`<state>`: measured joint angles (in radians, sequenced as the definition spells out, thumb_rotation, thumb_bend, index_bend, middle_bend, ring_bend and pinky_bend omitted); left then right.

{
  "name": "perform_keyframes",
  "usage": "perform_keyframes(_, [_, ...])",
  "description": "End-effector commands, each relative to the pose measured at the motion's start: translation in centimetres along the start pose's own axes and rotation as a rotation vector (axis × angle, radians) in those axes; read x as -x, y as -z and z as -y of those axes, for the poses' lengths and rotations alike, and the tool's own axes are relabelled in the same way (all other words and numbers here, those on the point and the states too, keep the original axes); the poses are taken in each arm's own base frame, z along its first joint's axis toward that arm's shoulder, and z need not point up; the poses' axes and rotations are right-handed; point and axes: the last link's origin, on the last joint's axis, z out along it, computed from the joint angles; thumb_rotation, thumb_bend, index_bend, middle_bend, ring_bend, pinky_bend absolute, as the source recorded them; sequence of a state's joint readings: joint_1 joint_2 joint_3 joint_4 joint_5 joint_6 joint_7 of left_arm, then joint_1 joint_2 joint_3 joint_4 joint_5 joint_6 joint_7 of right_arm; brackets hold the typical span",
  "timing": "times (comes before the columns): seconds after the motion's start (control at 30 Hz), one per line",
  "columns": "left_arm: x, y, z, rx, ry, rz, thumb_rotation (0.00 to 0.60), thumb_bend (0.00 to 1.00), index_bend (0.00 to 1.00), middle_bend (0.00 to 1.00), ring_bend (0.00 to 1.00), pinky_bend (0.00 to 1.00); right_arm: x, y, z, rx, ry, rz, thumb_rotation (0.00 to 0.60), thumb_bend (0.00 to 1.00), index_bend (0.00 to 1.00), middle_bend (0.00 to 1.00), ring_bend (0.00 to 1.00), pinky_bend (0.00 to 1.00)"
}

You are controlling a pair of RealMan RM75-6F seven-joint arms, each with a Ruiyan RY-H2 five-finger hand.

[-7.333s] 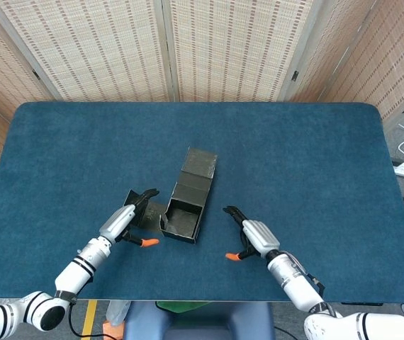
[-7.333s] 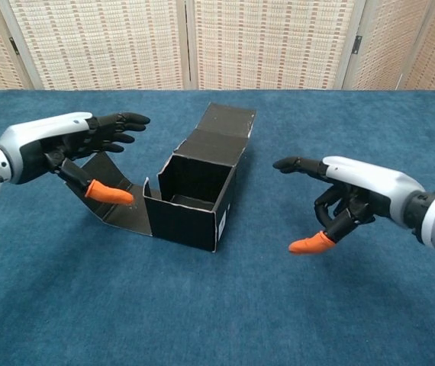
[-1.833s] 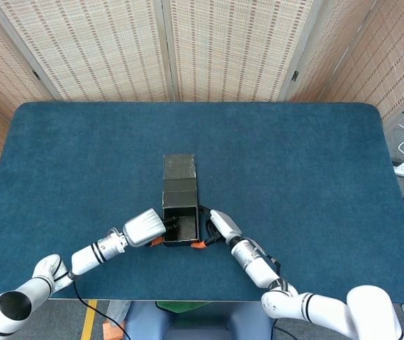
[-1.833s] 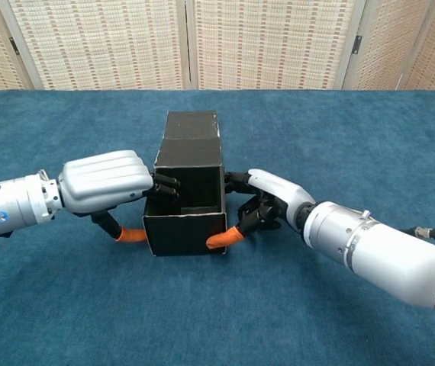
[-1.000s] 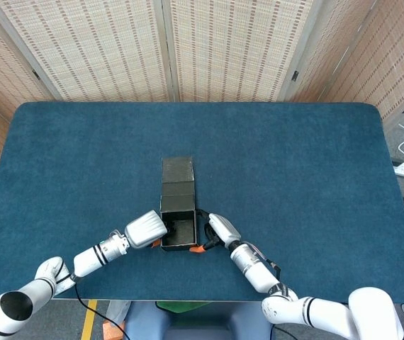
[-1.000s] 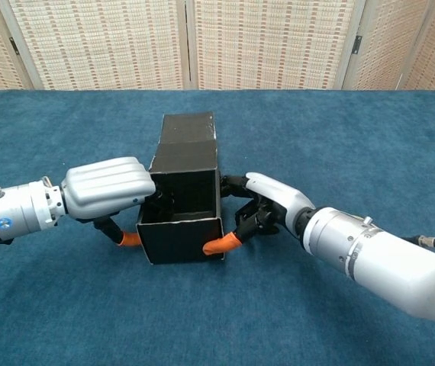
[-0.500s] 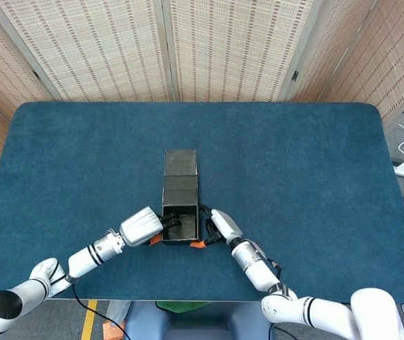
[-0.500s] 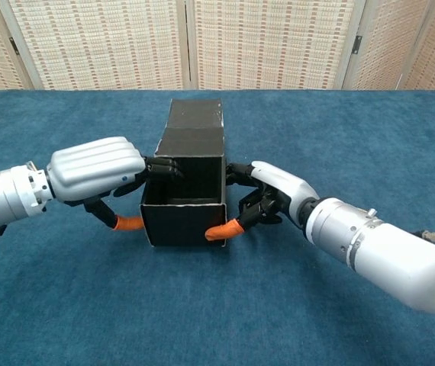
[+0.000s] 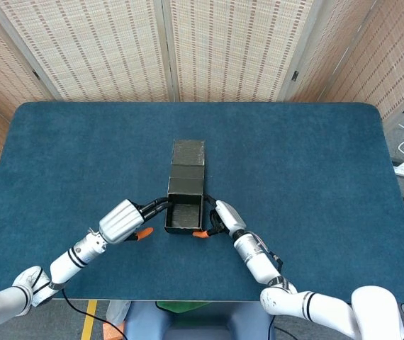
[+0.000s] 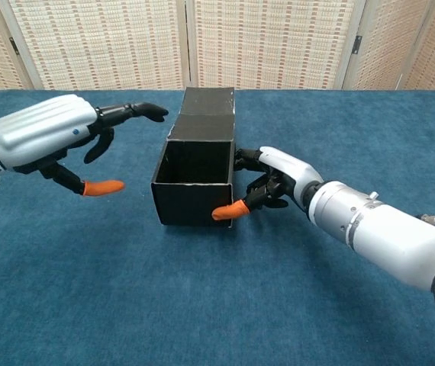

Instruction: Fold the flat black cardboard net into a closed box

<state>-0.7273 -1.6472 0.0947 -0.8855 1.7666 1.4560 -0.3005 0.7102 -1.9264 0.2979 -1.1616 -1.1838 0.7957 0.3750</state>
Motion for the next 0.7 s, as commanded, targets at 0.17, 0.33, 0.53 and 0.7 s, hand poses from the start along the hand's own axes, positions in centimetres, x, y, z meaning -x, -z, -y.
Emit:
perform_keyframes(0.17, [-1.3,1.2,0.4,-0.078,0.181,-0.026,0.600,0.32,0.07,0.20,0.74,0.94,1.0,-0.8,-0.2,0.012,0.072,0.023,0.600,0.17,0.05,0.21,0.68,1.00])
perform_keyframes(0.33, [-1.7,1.7,0.6,-0.122,0.308,-0.012,0.600,0.32,0.04,0.19,0.74,0.94,1.2,0.2,-0.4,-0.009,0.095,0.025,0.600,0.00,0.00,0.02,0.62,1.00])
perform_keyframes(0.53, [-1.6,1.7,0.5,-0.163,0.420,0.007,0.600,0.32,0.00,0.16,0.74,0.94,1.5,2.1,-0.6,-0.017,0.127,0.060,0.600,0.00,0.00,0.00,0.59,1.00])
perform_keyframes(0.7, [-1.3,1.8,0.5,-0.218,0.545,0.044,0.600,0.29,0.00,0.11,0.72,0.95,0.9,3.3,-0.9,-0.007,0.134,0.044,0.600,0.00,0.00,0.00,0.56,1.00])
